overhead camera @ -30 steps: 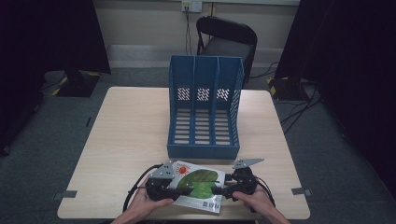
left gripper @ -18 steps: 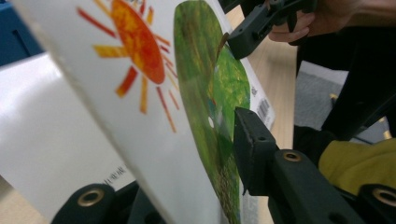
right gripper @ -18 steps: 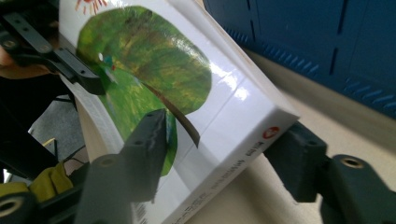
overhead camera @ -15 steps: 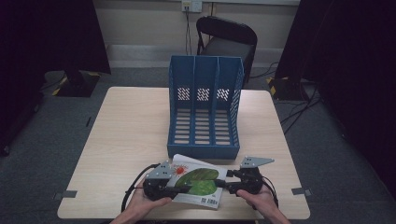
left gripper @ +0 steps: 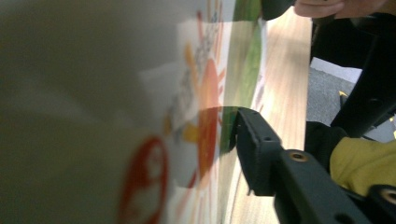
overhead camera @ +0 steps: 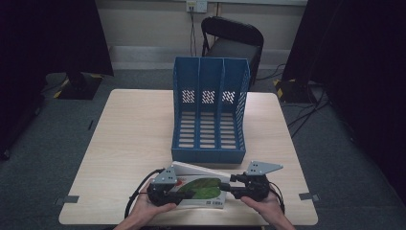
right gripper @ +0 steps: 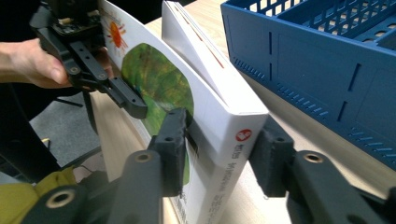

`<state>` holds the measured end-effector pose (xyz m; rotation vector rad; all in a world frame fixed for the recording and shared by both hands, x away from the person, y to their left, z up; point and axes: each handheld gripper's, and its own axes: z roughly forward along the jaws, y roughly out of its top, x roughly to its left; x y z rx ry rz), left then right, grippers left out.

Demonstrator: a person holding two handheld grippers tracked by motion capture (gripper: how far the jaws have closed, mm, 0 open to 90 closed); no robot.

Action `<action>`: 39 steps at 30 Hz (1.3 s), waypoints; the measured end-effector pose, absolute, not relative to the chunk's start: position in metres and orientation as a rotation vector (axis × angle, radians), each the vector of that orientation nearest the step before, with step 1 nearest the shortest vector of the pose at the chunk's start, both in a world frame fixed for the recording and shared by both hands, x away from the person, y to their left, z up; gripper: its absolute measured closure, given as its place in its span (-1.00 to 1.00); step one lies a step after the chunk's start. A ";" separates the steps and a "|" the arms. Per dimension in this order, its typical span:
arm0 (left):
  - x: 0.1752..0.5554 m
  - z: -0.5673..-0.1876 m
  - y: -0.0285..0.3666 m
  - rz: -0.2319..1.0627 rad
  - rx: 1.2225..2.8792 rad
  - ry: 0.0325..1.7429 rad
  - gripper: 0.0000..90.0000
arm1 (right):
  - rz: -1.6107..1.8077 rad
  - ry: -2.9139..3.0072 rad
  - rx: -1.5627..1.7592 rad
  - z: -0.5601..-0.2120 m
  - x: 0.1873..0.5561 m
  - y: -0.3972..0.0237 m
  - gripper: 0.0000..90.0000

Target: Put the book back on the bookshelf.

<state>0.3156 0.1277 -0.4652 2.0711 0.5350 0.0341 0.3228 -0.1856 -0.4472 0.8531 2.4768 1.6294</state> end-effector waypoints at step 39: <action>0.342 -0.456 0.180 0.094 1.999 0.768 -0.18 | 1.619 2.545 0.644 -0.441 0.306 -0.178 0.61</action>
